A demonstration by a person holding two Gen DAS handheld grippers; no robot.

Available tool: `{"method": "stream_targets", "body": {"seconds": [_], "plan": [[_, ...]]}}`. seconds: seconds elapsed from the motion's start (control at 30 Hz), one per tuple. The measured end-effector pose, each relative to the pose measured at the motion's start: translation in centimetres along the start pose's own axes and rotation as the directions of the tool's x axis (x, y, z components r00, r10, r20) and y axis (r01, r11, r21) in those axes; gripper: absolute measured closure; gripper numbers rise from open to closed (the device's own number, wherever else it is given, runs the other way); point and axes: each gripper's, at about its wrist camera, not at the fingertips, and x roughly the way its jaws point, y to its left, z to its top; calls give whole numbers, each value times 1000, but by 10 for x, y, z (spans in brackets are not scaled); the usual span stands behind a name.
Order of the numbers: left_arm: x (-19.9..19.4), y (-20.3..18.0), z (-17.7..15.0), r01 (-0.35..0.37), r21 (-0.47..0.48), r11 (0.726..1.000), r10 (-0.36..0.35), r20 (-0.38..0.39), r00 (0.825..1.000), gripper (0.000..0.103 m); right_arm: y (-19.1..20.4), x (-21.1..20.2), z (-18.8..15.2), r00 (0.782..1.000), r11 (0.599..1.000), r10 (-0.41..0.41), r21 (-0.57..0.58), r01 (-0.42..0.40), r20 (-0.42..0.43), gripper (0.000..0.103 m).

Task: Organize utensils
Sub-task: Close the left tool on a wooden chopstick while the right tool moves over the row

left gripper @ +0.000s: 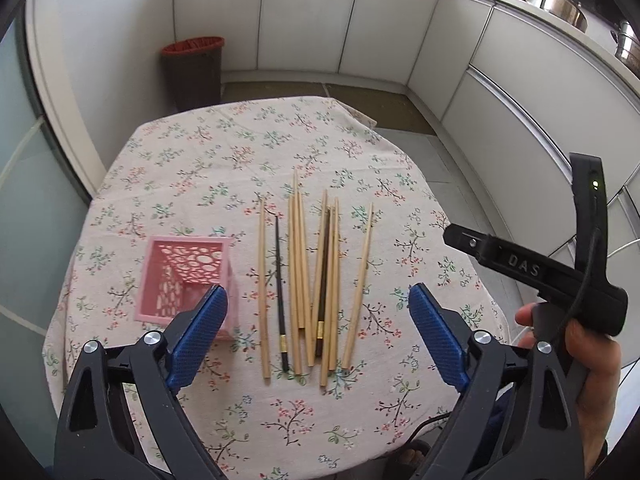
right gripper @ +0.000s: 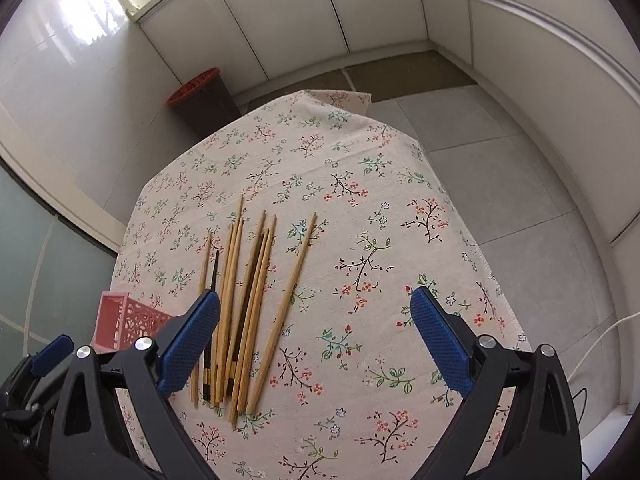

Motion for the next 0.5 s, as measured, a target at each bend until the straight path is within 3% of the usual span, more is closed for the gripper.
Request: {"method": "stream_targets", "body": {"seconds": [0.13, 0.2, 0.37, 0.5], "plan": [[32, -4, 18, 56, -56, 997, -60, -84, 995, 49, -34, 29, 11, 997, 992, 27, 124, -17, -76, 52], [48, -6, 25, 60, -62, 996, -67, -115, 991, 53, -39, 33, 7, 994, 986, 61, 159, -45, -94, 53], [90, -13, 35, 12, -34, 999, -19, -191, 981, 75, -25, 31, 5, 991, 993, 86, 90, -77, -101, 53], [119, -5, 39, -19, -46, 999, 7, -240, 971, 76, -37, 32, 7, 989, 986, 109, 138, -95, -100, 53]]}}
